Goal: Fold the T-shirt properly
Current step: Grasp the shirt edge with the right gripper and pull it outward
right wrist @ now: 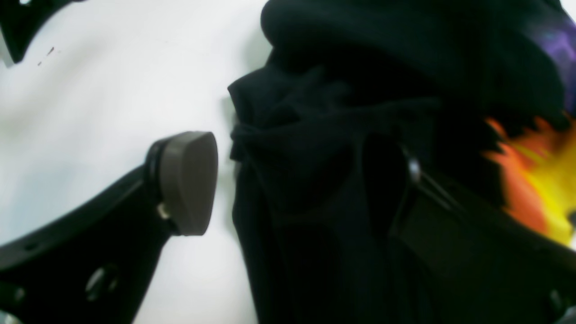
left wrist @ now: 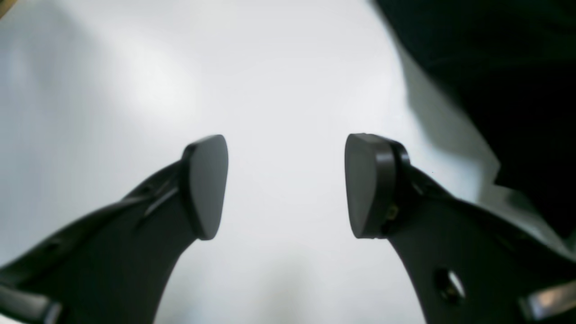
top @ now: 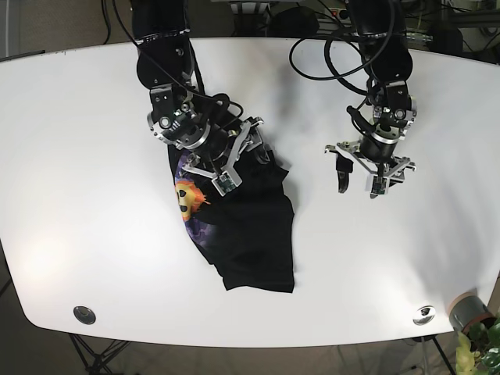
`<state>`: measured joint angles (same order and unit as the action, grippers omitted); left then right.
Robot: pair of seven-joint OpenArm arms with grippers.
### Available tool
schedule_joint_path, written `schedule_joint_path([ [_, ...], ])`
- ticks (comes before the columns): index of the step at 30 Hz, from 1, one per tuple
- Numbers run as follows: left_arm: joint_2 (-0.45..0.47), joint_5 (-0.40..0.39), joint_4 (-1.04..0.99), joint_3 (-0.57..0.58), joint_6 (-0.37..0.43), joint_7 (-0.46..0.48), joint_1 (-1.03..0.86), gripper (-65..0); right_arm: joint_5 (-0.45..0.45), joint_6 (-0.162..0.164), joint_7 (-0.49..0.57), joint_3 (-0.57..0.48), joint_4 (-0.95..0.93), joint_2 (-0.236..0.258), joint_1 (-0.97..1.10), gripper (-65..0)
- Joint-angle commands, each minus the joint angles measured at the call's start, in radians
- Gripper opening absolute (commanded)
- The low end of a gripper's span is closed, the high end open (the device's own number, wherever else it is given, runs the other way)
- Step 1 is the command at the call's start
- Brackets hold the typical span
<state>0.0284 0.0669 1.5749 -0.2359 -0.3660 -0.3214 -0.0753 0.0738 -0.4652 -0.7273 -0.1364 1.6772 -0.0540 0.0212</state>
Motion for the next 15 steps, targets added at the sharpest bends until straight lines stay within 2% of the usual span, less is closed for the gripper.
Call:
schedule_joint_path([
  [1, 0.003, -0.012, 0.020, 0.002, -0.003, 0.028, 0.012, -27.6, -0.001, -0.002, 0.073, 0.001, -0.045, -0.004, -0.016, -18.4],
  [4, 0.003, -0.012, 0.019, 0.000, -0.003, 0.028, 0.012, -27.6, -0.002, -0.002, 0.102, 0.001, -0.081, -0.004, -0.016, -19.7],
  [6, 0.003, -0.012, 0.019, 0.000, -0.003, 0.028, 0.012, -27.6, -0.001, -0.002, 0.122, 0.002, -0.093, -0.004, -0.016, -27.3],
  [7, 0.003, -0.012, 0.019, 0.000, -0.003, 0.028, 0.012, -27.6, 0.001, -0.002, 0.125, 0.002, -0.093, -0.004, -0.016, -33.3],
  [9, 0.003, -0.012, 0.020, 0.000, -0.003, 0.028, 0.012, -27.6, 0.002, -0.002, 0.125, 0.002, -0.094, -0.004, -0.016, -49.9],
  [11, 0.003, -0.012, 0.022, 0.000, -0.003, 0.028, 0.012, -27.6, -0.004, -0.002, 0.125, 0.002, -0.098, -0.007, -0.016, -61.8],
  [12, 0.003, -0.012, 0.022, 0.000, -0.003, 0.028, 0.012, -27.6, -0.004, -0.002, 0.125, 0.002, -0.101, -0.007, -0.017, -63.4],
  [15, 0.003, -0.012, 0.022, 0.000, -0.003, 0.028, 0.012, -27.6, -0.004, -0.002, 0.125, 0.002, -0.096, -0.007, -0.020, -61.8],
])
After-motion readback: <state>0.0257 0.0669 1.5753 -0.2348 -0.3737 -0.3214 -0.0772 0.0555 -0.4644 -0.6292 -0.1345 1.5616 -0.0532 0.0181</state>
